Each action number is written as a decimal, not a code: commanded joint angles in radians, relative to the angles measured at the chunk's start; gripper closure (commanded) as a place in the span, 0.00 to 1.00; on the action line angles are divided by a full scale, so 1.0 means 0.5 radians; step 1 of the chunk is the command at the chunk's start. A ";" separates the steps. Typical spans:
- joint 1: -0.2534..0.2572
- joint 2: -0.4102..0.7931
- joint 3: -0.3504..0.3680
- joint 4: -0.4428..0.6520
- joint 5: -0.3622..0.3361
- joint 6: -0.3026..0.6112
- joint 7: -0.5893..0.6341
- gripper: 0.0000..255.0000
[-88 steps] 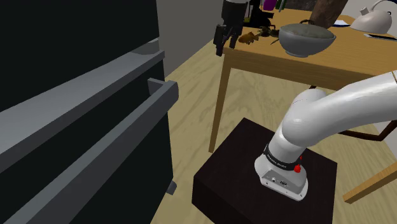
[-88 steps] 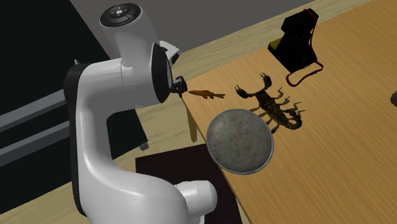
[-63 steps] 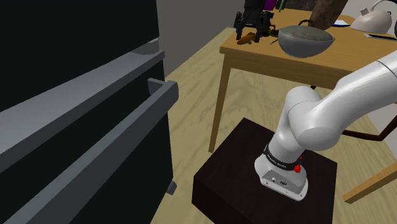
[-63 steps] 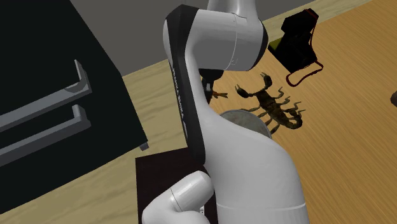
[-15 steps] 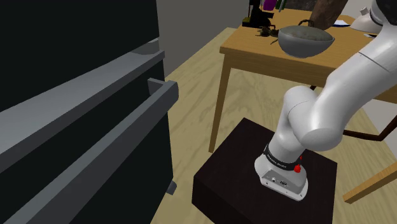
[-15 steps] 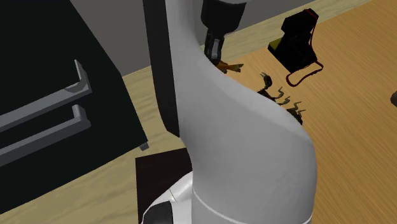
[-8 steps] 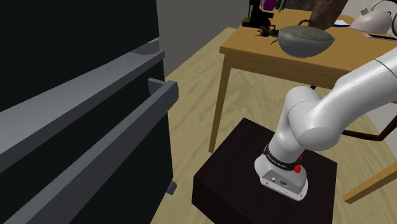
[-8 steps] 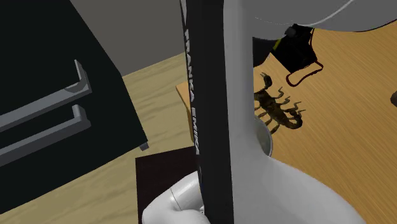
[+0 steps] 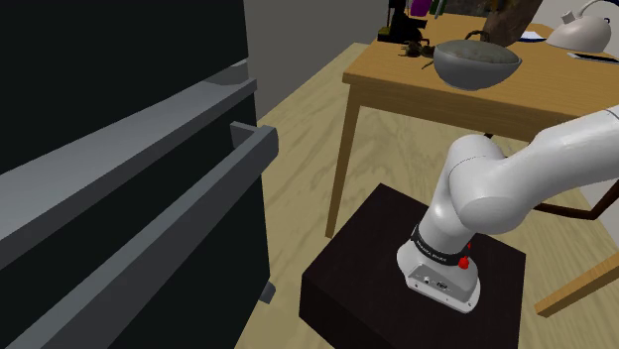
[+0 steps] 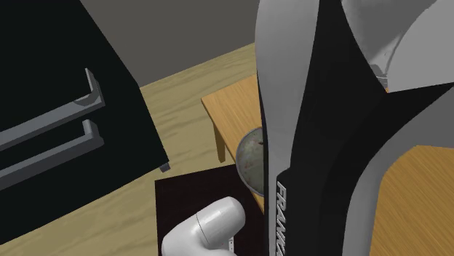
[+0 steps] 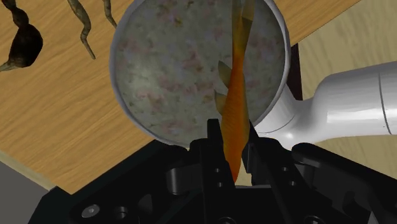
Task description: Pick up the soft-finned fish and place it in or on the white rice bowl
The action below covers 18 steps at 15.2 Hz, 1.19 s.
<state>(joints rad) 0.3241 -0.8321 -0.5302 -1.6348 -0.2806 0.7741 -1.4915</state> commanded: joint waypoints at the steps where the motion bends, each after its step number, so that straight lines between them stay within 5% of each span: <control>1: -0.019 -0.056 0.008 -0.095 -0.010 0.038 0.010 1.00; 9: -0.075 -0.246 0.004 -0.453 -0.052 0.209 0.043 1.00; 17: -0.075 -0.246 0.004 -0.452 -0.052 0.209 0.043 1.00; 18: -0.075 -0.246 0.004 -0.452 -0.052 0.209 0.043 0.00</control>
<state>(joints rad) 0.2867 -0.9549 -0.5284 -1.8609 -0.3065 0.8787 -1.4701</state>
